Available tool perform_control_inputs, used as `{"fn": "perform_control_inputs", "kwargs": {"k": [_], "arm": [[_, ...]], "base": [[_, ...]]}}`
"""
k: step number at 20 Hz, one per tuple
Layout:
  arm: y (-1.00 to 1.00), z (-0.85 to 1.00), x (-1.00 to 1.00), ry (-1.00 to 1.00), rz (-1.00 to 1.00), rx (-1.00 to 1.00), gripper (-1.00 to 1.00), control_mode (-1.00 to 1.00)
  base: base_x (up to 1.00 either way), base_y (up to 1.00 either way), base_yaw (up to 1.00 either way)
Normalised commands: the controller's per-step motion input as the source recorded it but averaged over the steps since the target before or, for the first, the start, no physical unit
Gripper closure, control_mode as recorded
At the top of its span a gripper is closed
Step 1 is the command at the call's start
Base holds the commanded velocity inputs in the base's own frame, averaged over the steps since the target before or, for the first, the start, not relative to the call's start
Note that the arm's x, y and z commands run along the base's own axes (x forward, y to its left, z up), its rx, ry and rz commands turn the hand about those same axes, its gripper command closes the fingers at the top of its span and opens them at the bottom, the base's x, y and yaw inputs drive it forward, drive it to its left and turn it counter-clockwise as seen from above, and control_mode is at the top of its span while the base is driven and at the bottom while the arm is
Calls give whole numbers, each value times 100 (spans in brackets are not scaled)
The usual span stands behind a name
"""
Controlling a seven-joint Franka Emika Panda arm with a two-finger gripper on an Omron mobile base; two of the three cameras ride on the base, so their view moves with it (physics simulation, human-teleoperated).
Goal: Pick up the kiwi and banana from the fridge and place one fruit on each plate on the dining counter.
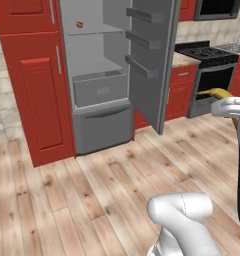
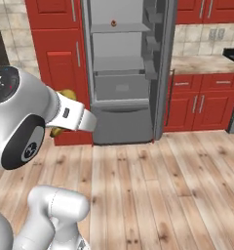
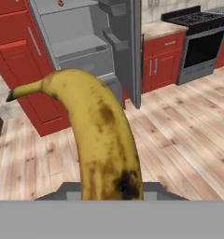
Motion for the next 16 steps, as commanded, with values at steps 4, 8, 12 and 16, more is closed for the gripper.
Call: {"fn": "perform_control_inputs", "kwargs": {"k": [4, 8, 12, 16], "arm": [[0, 0, 0, 0, 0, 0, 100, 100], [0, 0, 0, 0, 0, 0, 100, 100], [0, 0, 0, 0, 0, 0, 100, 100], [0, 0, 0, 0, 0, 0, 100, 100]], "base": [[-100, -52, 0], [-100, -55, 0], [-100, -60, 0], [-98, -75, 0]]}}
